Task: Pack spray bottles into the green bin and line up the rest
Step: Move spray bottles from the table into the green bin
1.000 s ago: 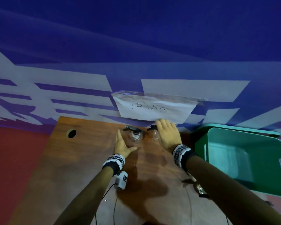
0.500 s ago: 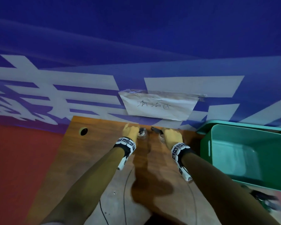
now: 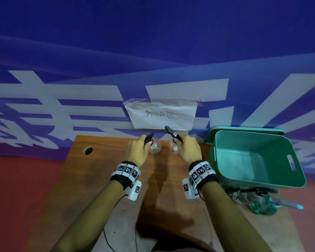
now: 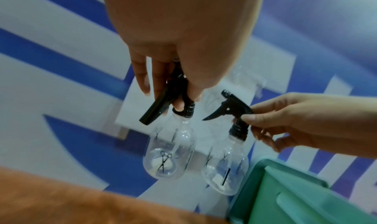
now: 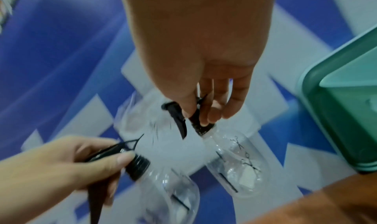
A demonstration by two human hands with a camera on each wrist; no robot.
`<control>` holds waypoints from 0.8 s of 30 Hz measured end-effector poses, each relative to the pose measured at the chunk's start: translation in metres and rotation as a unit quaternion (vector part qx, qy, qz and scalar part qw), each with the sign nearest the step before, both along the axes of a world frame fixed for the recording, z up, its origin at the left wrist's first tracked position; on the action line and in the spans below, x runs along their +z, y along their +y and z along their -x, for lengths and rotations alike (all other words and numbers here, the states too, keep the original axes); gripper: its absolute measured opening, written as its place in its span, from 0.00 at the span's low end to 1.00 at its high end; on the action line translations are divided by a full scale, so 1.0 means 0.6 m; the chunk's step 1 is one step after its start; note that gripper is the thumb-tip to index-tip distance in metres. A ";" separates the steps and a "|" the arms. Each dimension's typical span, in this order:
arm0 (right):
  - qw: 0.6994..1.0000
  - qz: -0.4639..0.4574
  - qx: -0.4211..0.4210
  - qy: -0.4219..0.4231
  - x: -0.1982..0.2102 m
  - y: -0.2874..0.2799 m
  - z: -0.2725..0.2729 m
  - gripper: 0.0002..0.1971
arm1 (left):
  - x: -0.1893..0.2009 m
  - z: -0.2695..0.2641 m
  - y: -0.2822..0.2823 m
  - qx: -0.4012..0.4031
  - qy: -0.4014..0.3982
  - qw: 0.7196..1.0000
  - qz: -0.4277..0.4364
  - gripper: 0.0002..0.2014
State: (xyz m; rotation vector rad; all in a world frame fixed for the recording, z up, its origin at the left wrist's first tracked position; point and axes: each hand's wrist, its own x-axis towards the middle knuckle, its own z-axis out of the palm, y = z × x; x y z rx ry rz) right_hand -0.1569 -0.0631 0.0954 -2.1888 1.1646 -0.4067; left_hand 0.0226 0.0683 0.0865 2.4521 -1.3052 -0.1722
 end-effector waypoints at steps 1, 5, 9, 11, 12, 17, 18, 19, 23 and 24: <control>1.000 -0.003 -0.010 -0.023 0.011 0.003 0.011 0.05 | 0.019 0.014 0.003 -0.007 0.008 1.000 0.024 0.10; 0.992 0.009 -0.039 -0.116 0.054 0.022 0.071 0.05 | 0.077 0.065 0.012 -0.041 0.037 0.994 0.098 0.11; 0.987 0.020 -0.059 -0.151 0.089 0.034 0.141 0.07 | 0.103 0.117 0.013 -0.085 0.085 0.983 0.141 0.11; 0.982 0.023 -0.077 -0.170 0.101 0.032 0.181 0.07 | 0.110 0.147 0.009 -0.108 0.104 0.977 0.152 0.10; 0.980 0.032 -0.087 -0.174 0.106 0.029 0.202 0.08 | 0.113 0.161 0.005 -0.120 0.110 0.974 0.156 0.10; 0.973 0.059 -0.154 -0.161 0.127 0.007 0.318 0.06 | 0.122 0.241 -0.030 -0.179 0.126 0.964 0.149 0.09; 0.969 0.053 -0.173 -0.167 0.133 0.001 0.341 0.05 | 0.124 0.258 -0.038 -0.186 0.127 0.963 0.147 0.09; 0.965 0.048 -0.189 -0.175 0.140 -0.006 0.363 0.05 | 0.127 0.275 -0.046 -0.192 0.128 0.962 0.149 0.08; 0.961 0.045 -0.215 -0.170 0.149 -0.039 0.444 0.05 | 0.126 0.343 -0.082 -0.213 0.132 0.958 0.142 0.08; 0.964 0.044 -0.212 -0.157 0.147 -0.049 0.462 0.04 | 0.125 0.359 -0.092 -0.217 0.125 0.959 0.136 0.07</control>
